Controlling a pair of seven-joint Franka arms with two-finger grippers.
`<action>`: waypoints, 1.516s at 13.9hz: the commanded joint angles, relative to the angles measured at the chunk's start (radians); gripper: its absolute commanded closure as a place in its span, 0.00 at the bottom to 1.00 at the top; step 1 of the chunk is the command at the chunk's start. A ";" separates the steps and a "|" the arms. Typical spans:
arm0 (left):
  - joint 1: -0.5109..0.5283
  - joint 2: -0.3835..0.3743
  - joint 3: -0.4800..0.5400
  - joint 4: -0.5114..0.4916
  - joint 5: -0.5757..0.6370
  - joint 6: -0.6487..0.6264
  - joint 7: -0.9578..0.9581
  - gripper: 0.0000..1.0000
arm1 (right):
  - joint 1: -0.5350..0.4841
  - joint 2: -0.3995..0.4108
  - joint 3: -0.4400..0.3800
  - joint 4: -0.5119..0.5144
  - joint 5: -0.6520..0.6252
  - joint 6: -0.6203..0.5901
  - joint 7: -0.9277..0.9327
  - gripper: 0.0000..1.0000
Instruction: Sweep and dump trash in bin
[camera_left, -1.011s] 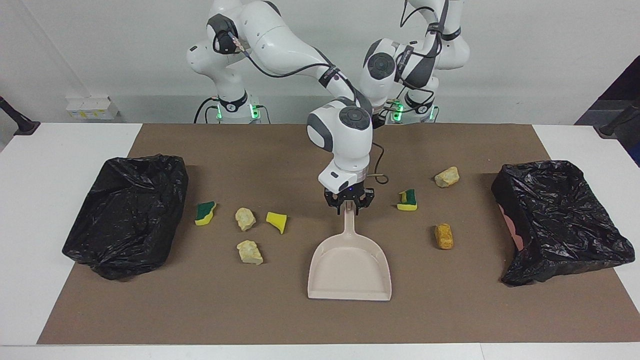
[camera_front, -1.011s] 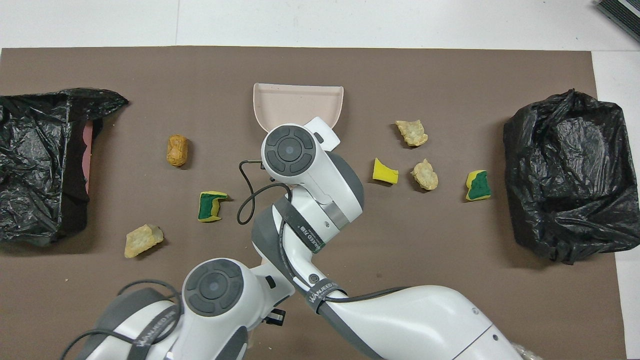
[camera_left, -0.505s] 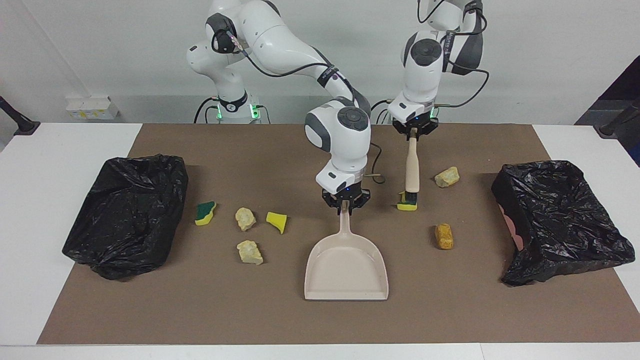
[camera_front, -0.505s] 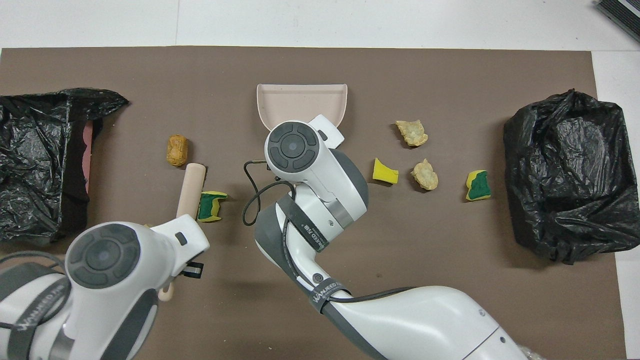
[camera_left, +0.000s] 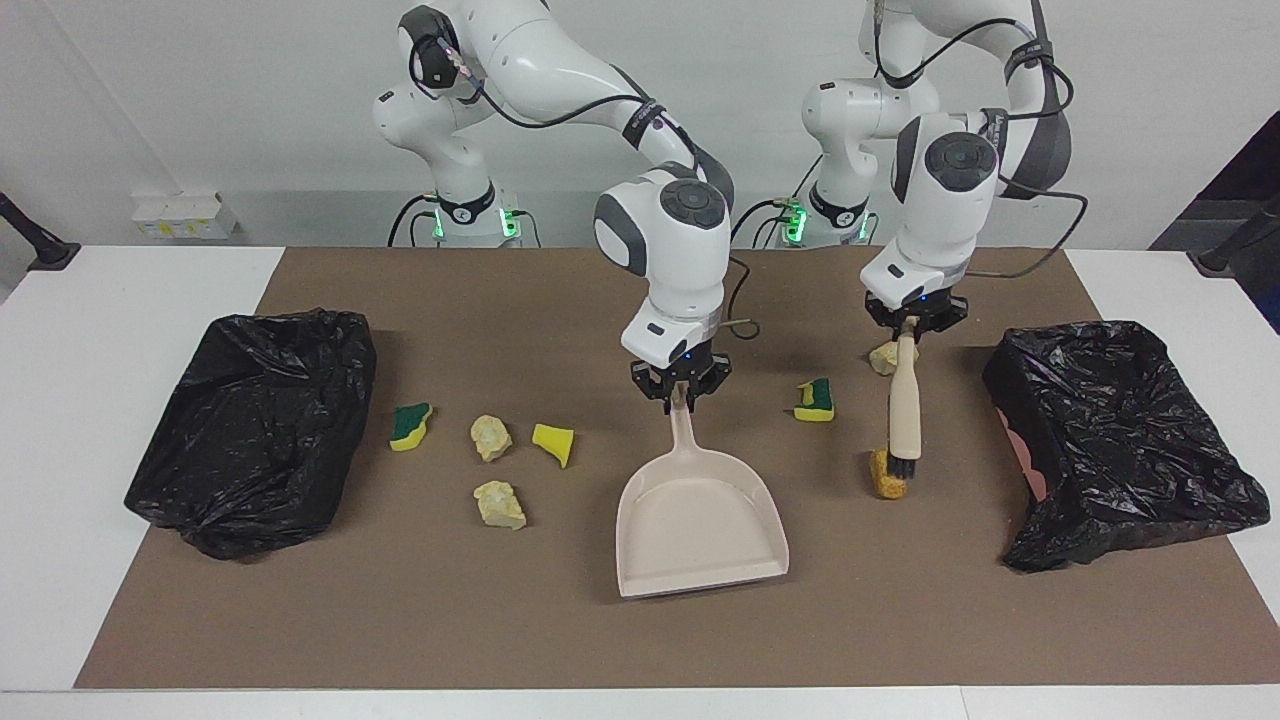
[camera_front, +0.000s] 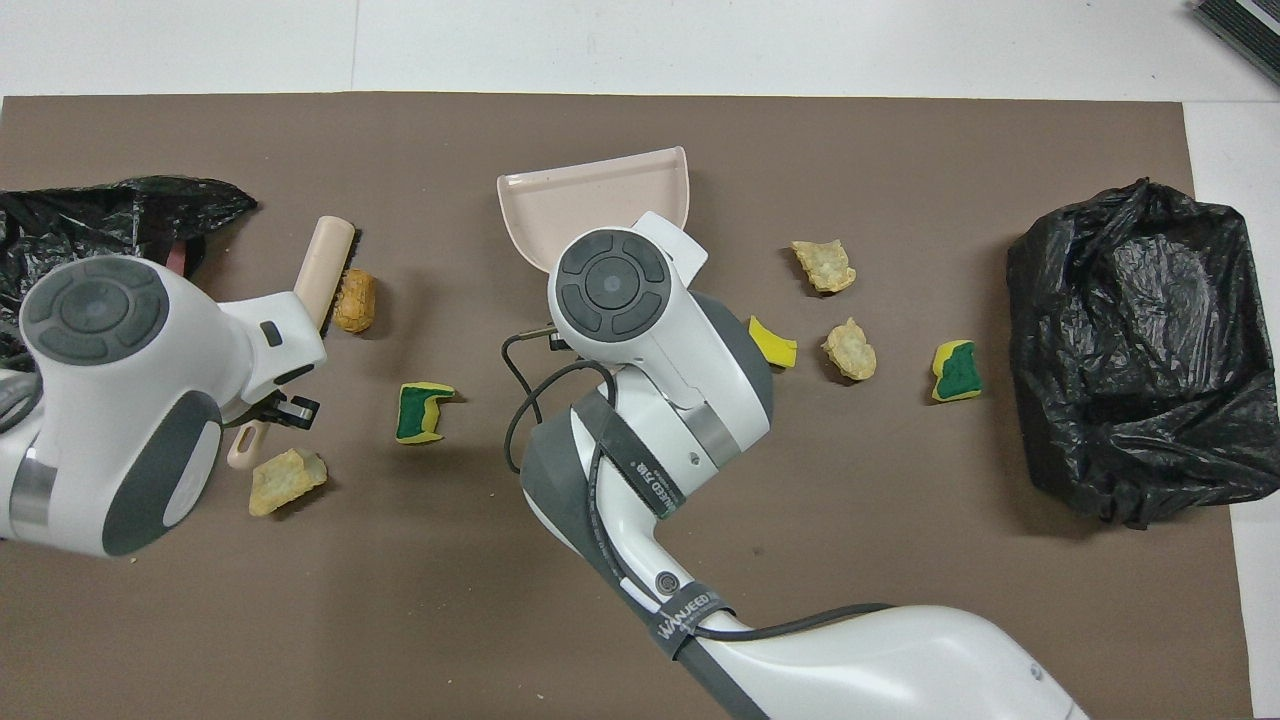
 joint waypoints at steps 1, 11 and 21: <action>0.002 0.145 0.064 0.150 0.036 0.015 0.115 1.00 | -0.008 -0.099 0.004 -0.083 -0.003 -0.070 -0.190 1.00; 0.036 0.259 0.155 0.182 0.077 0.120 0.372 1.00 | -0.059 -0.192 0.006 -0.198 0.006 -0.193 -0.813 1.00; -0.065 0.146 0.145 -0.022 0.075 0.059 0.347 1.00 | -0.128 -0.202 0.006 -0.249 0.031 -0.144 -1.485 1.00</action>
